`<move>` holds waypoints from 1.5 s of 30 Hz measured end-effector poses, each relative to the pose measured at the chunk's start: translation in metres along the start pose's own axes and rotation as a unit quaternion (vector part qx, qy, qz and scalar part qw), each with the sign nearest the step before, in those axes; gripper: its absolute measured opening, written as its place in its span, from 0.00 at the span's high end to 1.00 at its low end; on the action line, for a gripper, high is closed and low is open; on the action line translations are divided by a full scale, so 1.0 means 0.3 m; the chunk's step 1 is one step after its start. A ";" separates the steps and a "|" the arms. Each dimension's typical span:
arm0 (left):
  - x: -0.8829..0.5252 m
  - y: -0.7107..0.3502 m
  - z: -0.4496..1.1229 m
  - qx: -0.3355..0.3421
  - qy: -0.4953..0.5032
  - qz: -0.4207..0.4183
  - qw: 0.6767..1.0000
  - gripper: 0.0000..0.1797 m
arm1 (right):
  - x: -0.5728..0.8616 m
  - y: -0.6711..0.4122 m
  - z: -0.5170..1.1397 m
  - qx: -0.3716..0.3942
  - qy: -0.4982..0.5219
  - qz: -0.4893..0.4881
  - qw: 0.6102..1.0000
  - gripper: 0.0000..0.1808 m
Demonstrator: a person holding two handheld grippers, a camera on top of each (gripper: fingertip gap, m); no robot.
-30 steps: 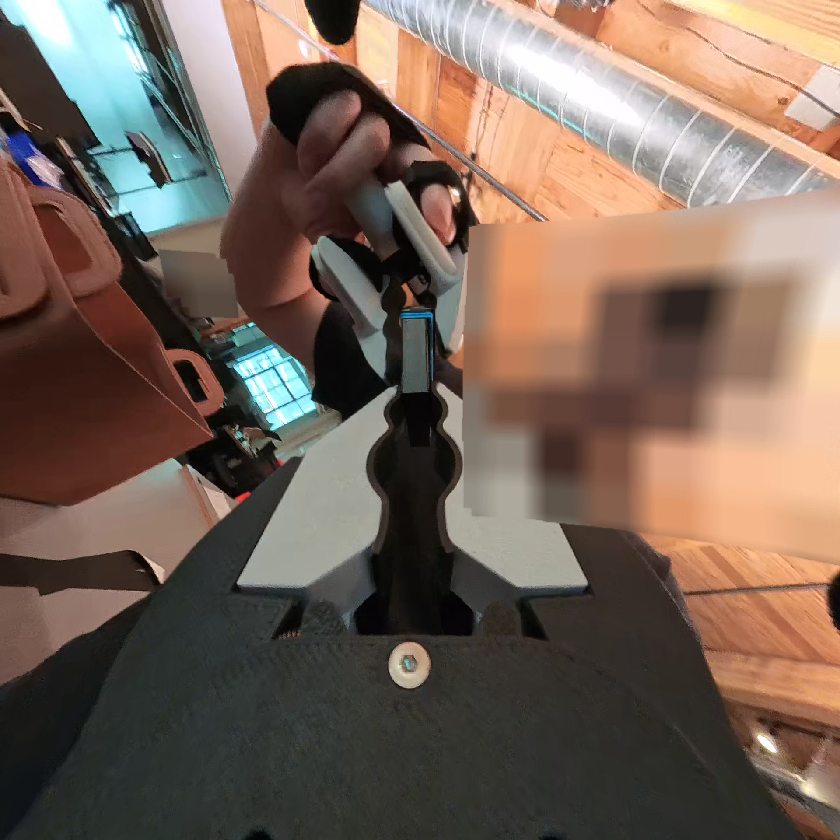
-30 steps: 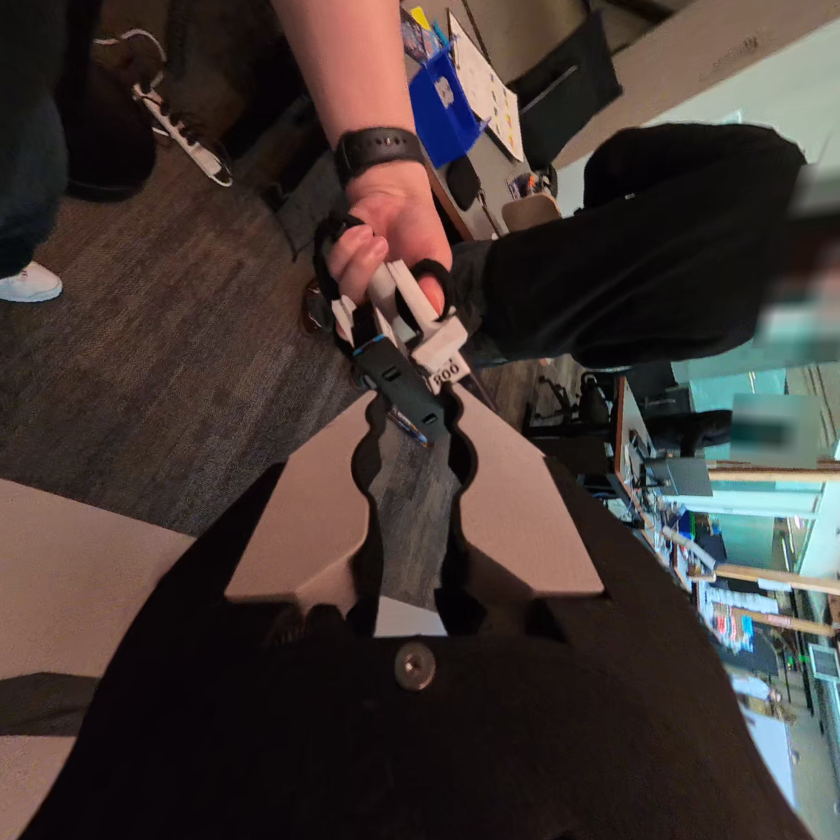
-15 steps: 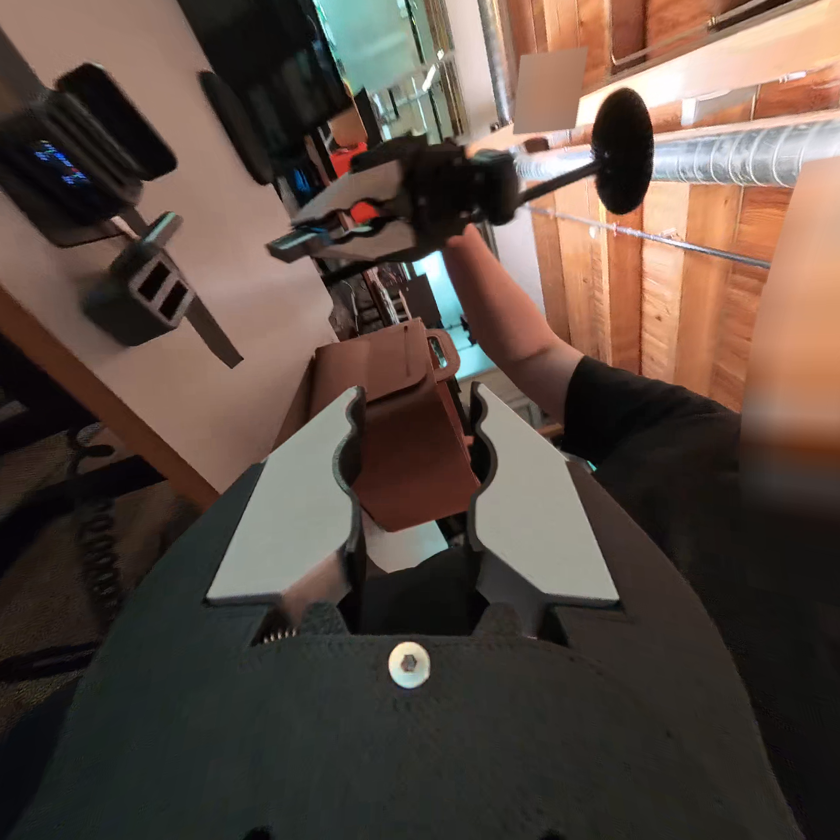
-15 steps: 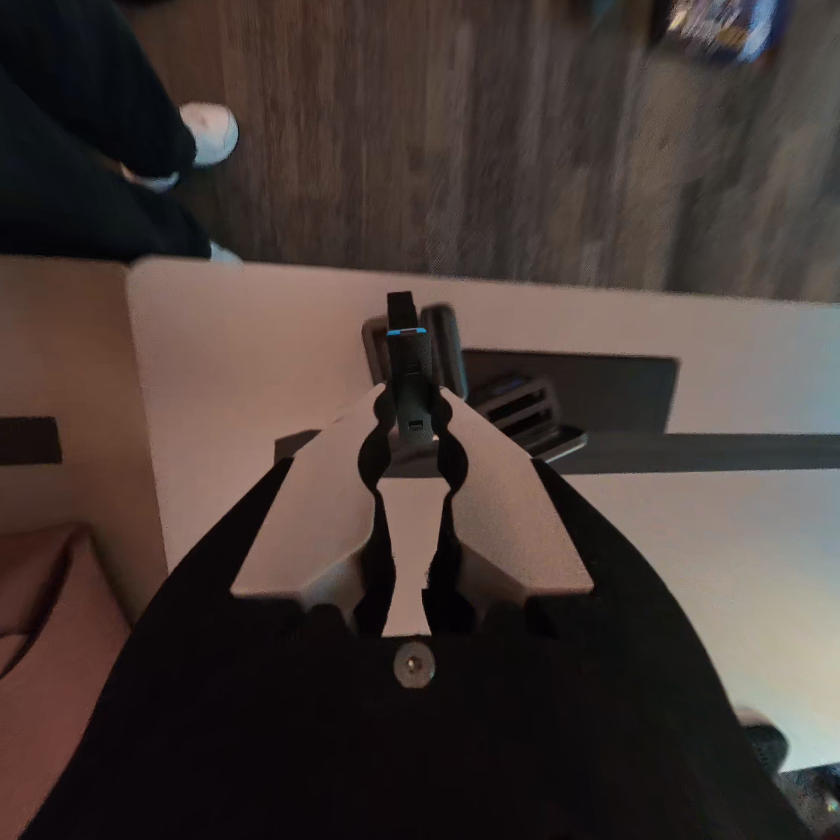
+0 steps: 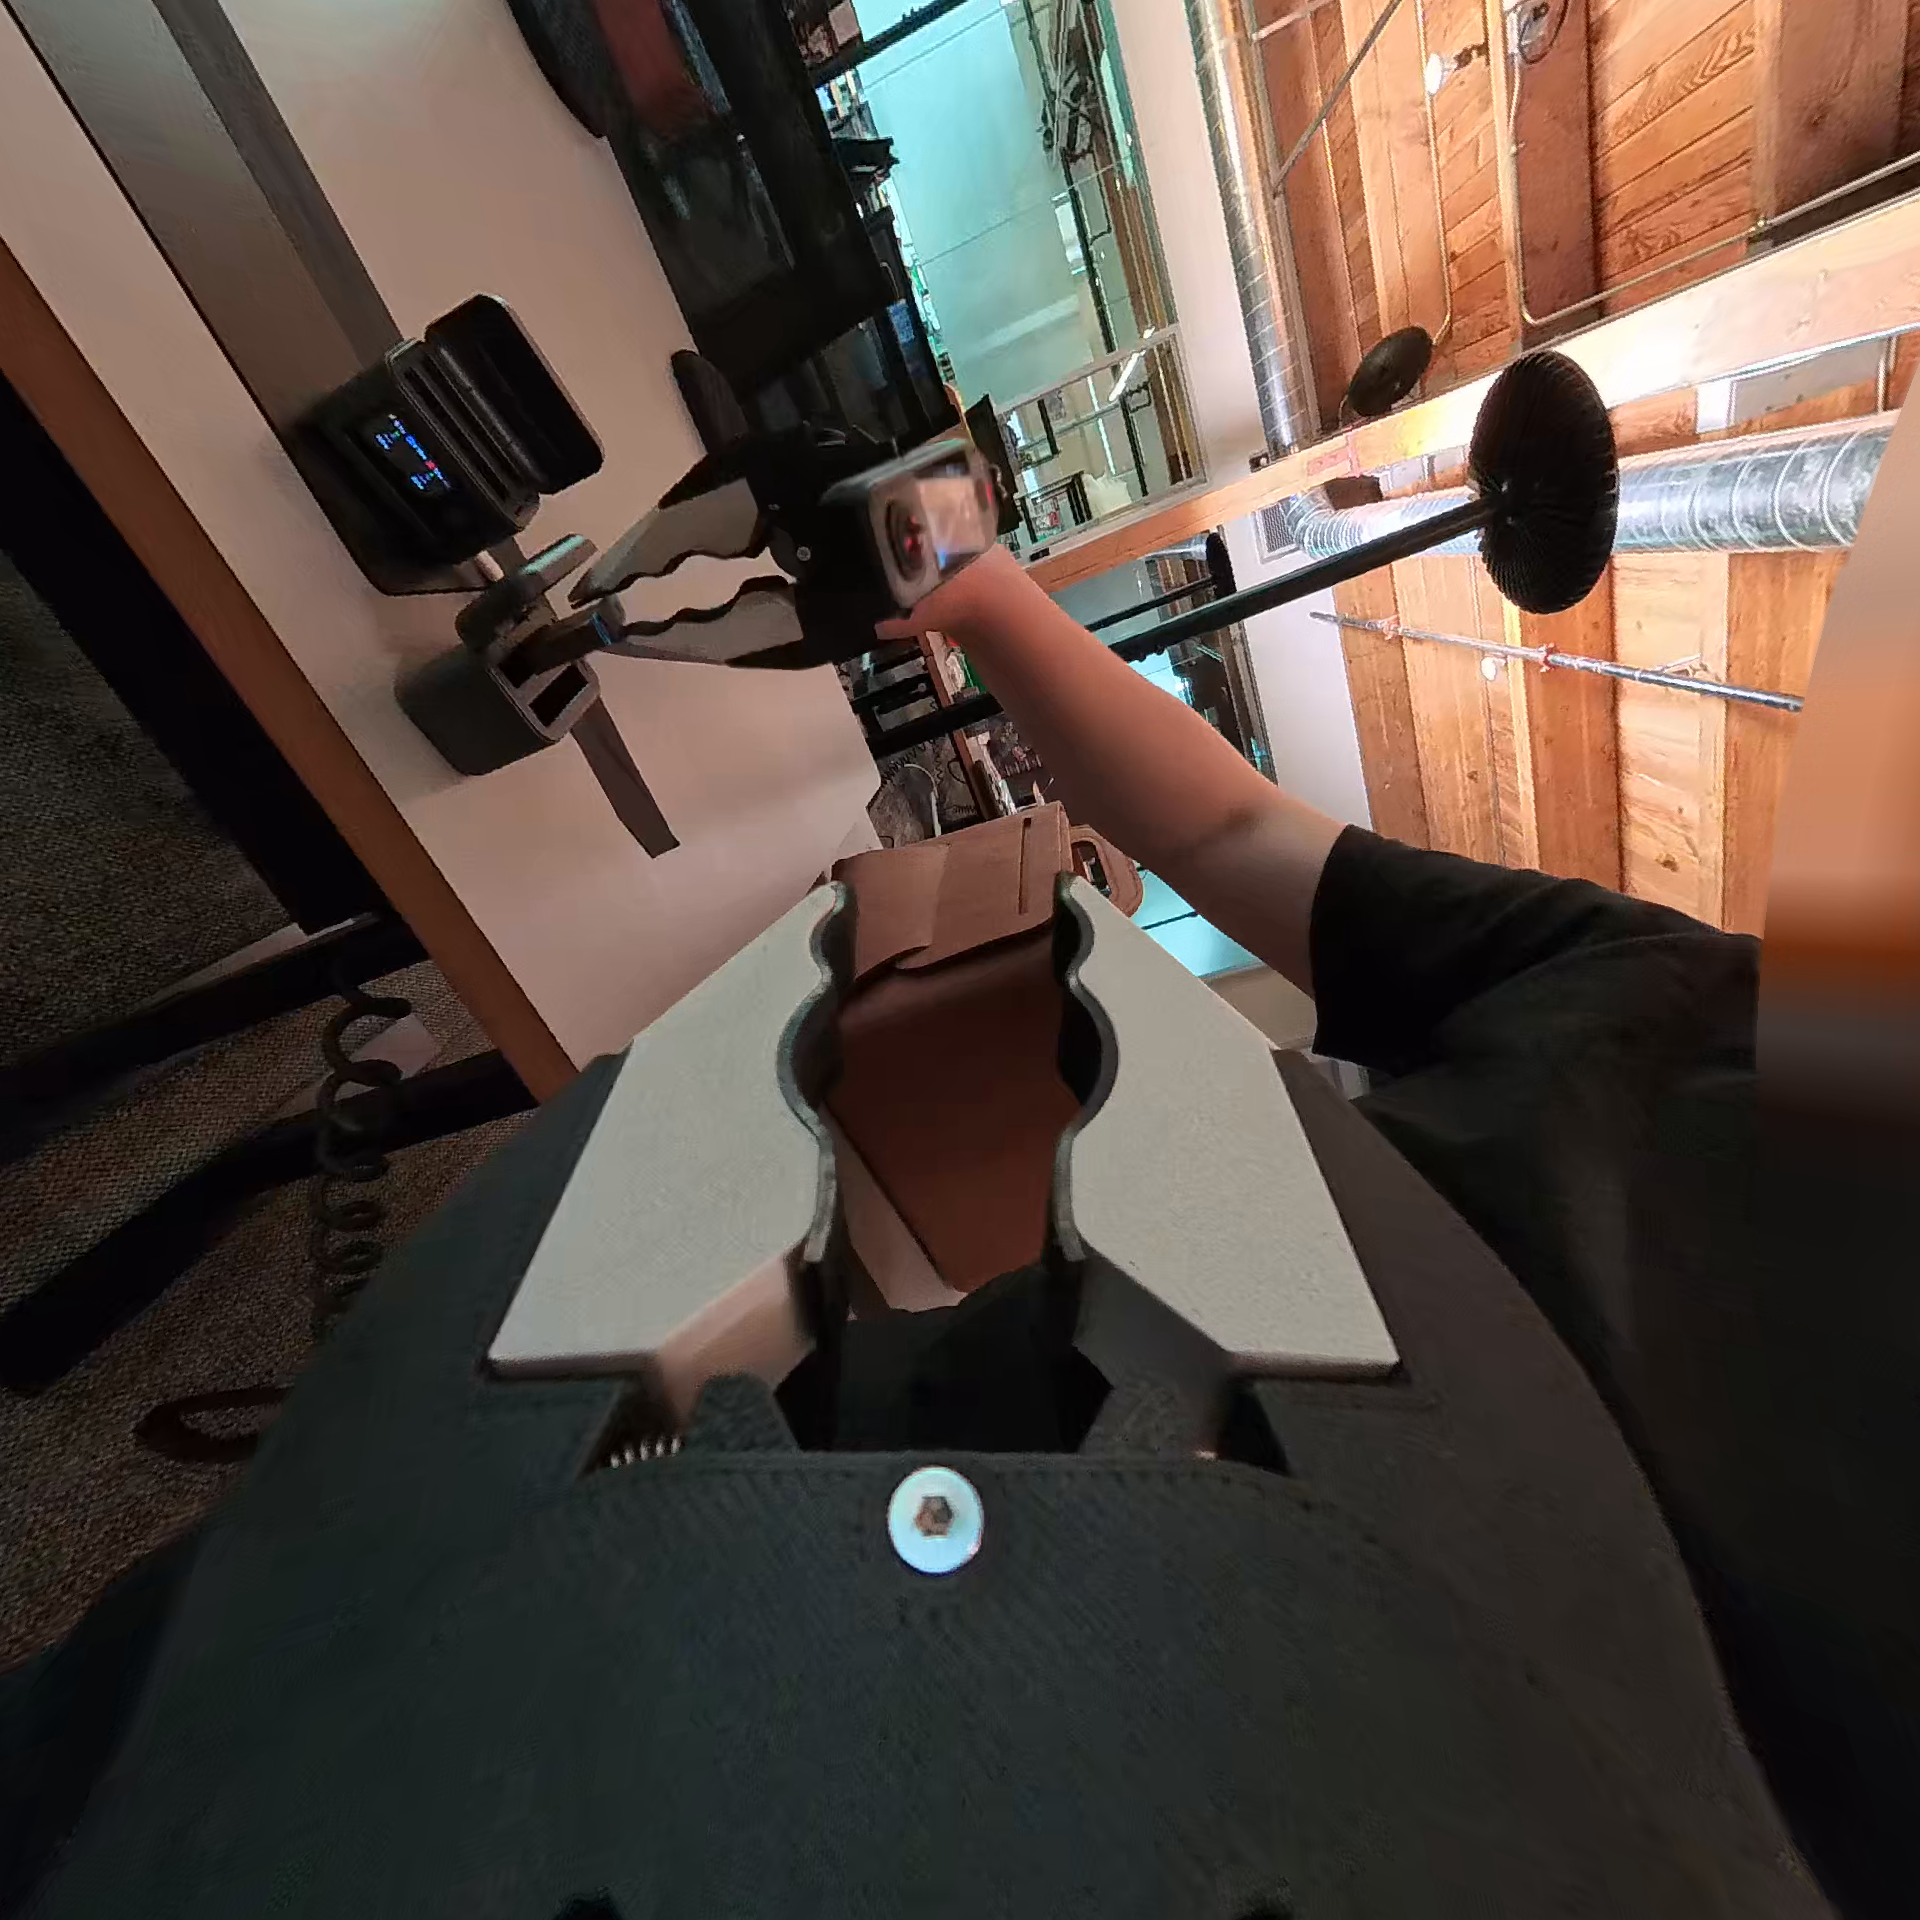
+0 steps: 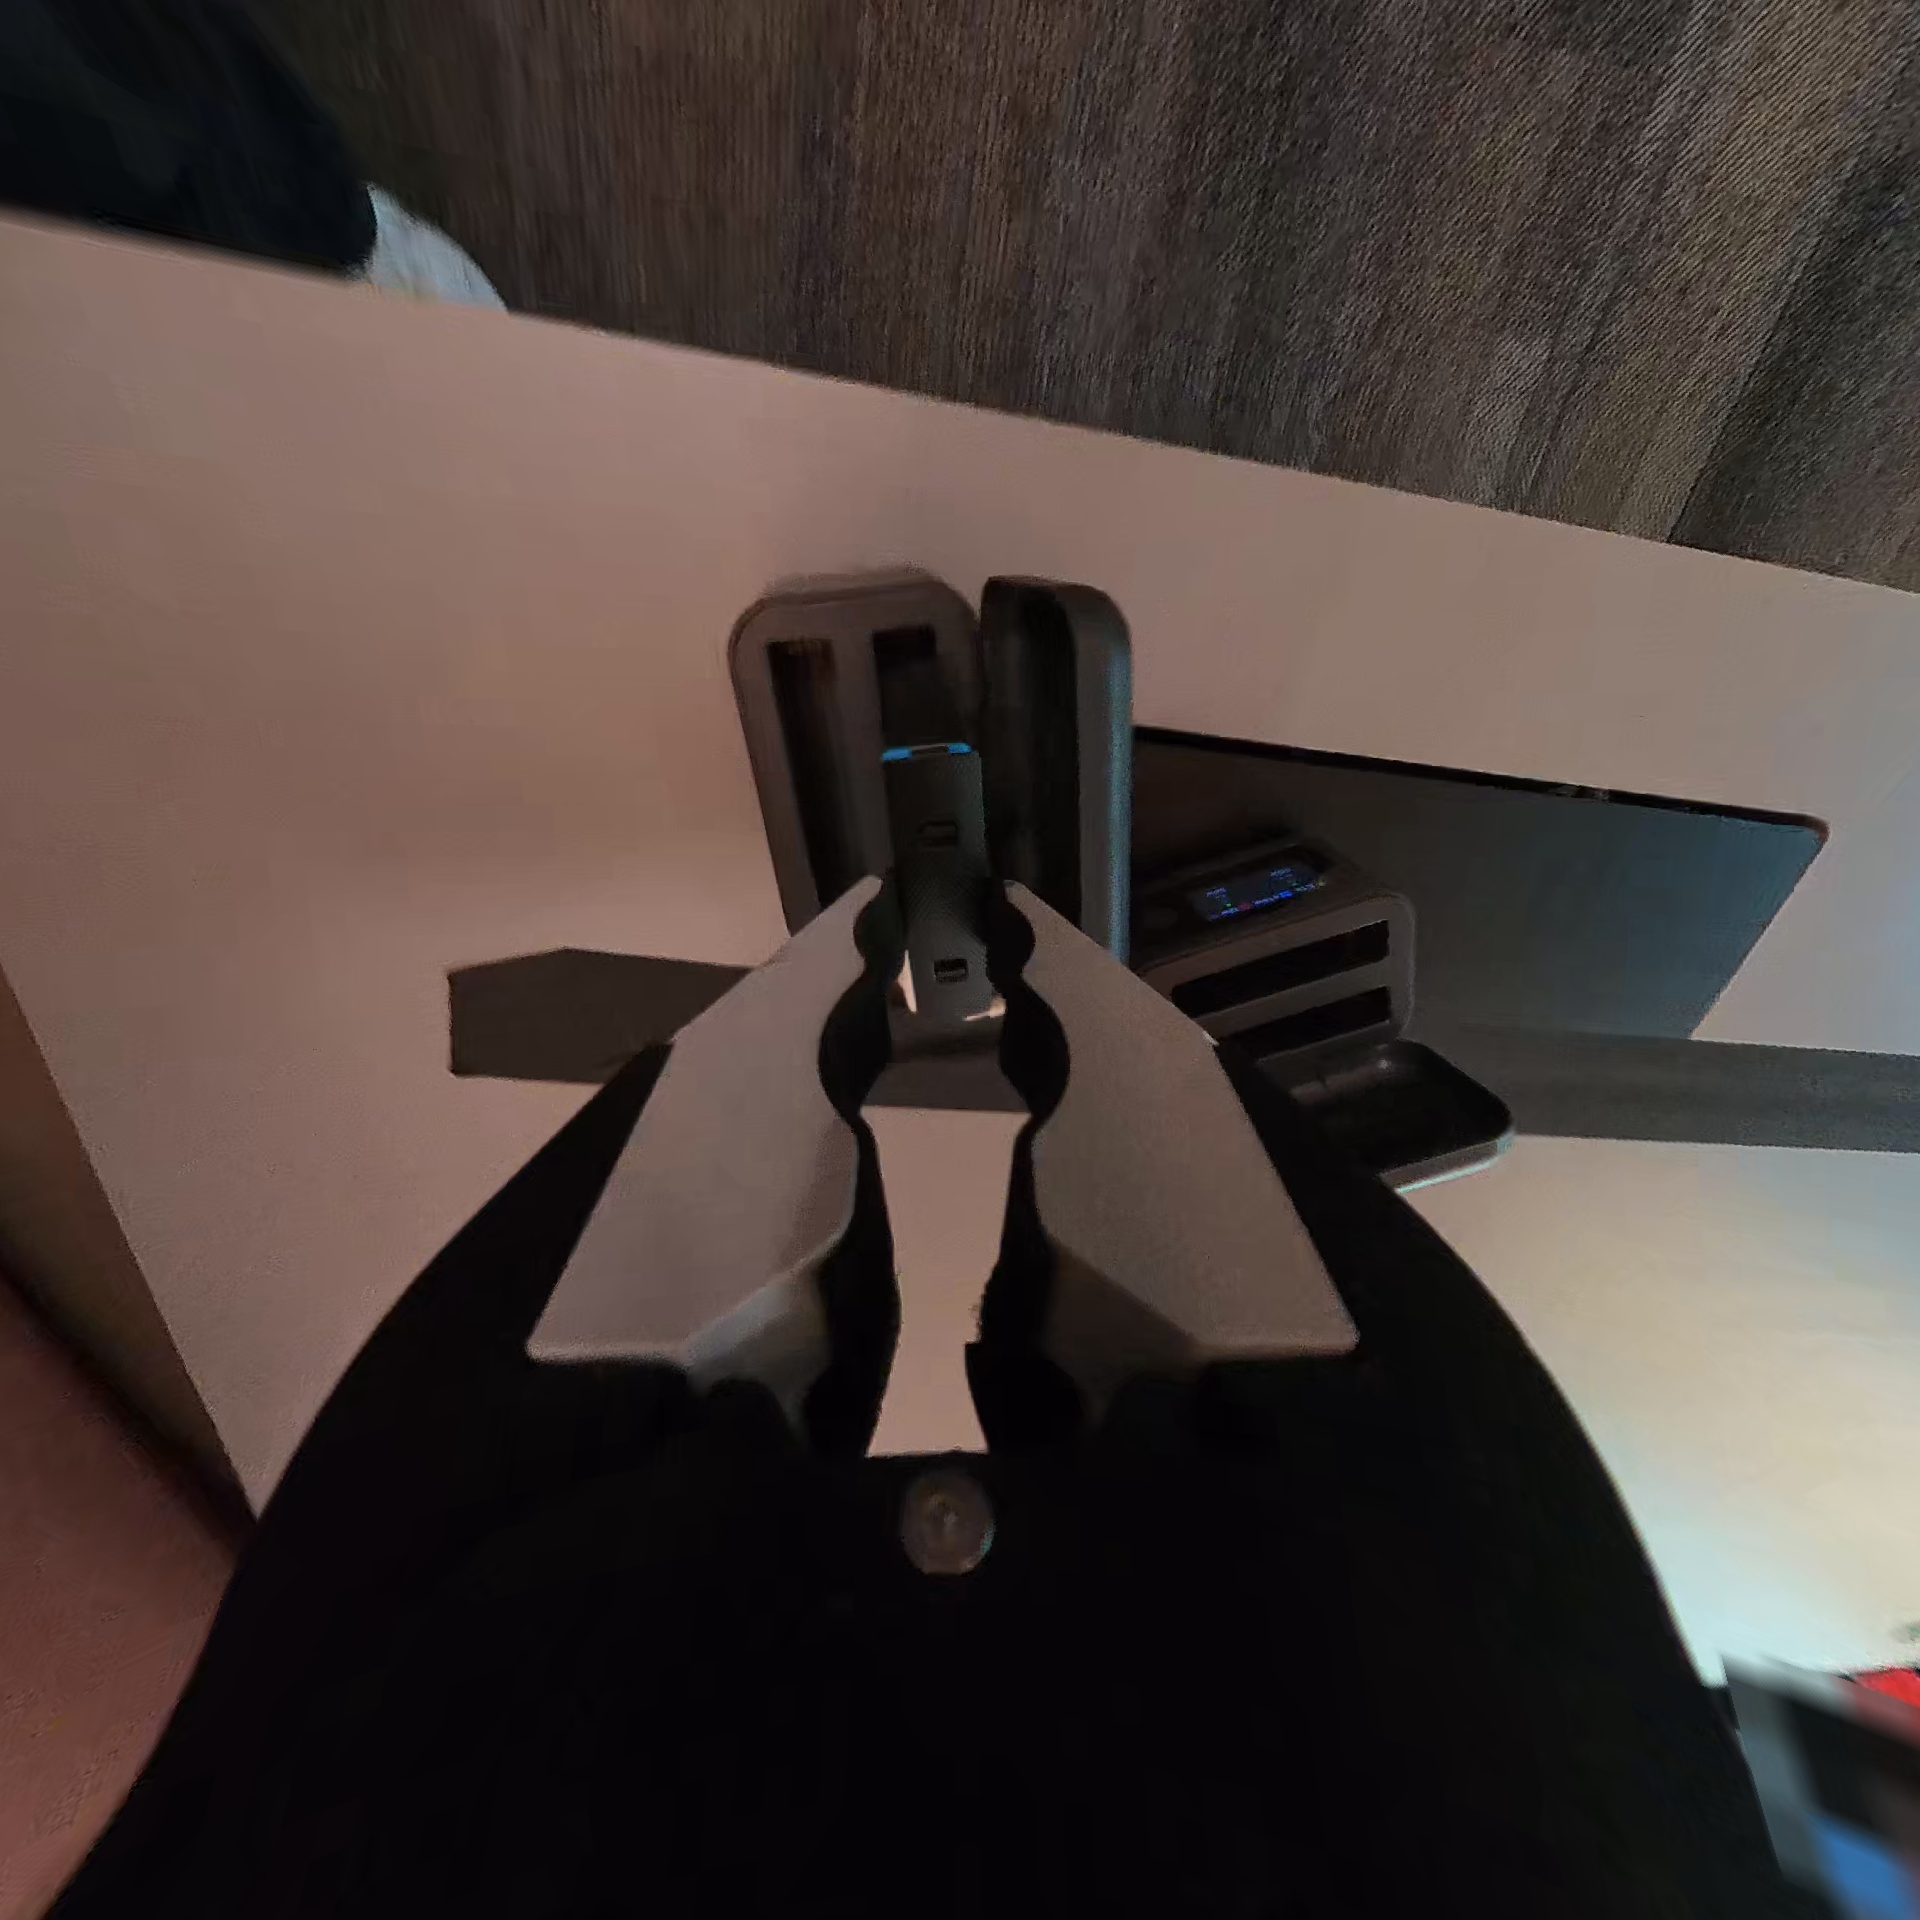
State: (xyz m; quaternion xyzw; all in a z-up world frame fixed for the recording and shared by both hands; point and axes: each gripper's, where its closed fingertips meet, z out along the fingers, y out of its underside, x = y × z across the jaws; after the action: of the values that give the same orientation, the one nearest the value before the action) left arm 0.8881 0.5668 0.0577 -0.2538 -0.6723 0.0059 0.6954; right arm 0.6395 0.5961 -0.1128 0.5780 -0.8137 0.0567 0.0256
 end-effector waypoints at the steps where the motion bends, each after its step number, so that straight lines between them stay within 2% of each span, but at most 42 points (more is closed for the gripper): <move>1: 0.002 0.005 0.005 -0.001 0.001 0.000 1.000 0.80 | -0.005 0.001 0.012 -0.011 0.005 -0.018 1.000 0.92; 5: 0.005 0.019 0.021 -0.007 0.005 -0.004 1.000 0.80 | -0.009 -0.003 0.034 -0.040 0.010 -0.042 0.998 0.92; 11: 0.008 0.028 0.020 -0.016 0.001 0.001 1.000 0.80 | -0.015 -0.002 0.041 -0.048 0.000 -0.029 0.998 0.89; 16: 0.007 0.028 -0.002 -0.009 0.001 -0.004 1.000 0.80 | -0.013 -0.021 0.037 -0.017 0.003 -0.019 1.000 0.92; 19: -0.001 0.033 -0.008 -0.008 -0.001 -0.008 1.000 0.80 | -0.022 -0.032 0.052 0.000 -0.005 -0.008 1.000 0.88; 23: -0.009 0.042 -0.015 -0.008 -0.003 -0.014 1.000 0.80 | -0.017 -0.035 0.054 0.009 0.010 -0.013 1.000 0.92; 32: -0.011 0.058 -0.027 -0.009 -0.001 -0.015 1.000 0.81 | -0.015 -0.030 0.051 -0.105 0.005 -0.054 0.993 0.92; 45: -0.021 0.062 -0.016 -0.009 0.003 -0.018 1.000 0.81 | -0.011 -0.023 0.033 -0.205 0.027 -0.069 0.976 0.92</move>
State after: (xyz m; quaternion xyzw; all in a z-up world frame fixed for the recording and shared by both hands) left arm 0.8980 0.5791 0.0453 -0.2480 -0.6746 -0.0133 0.6951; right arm 0.6474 0.5959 -0.1226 0.6133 -0.7652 -0.0980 0.1694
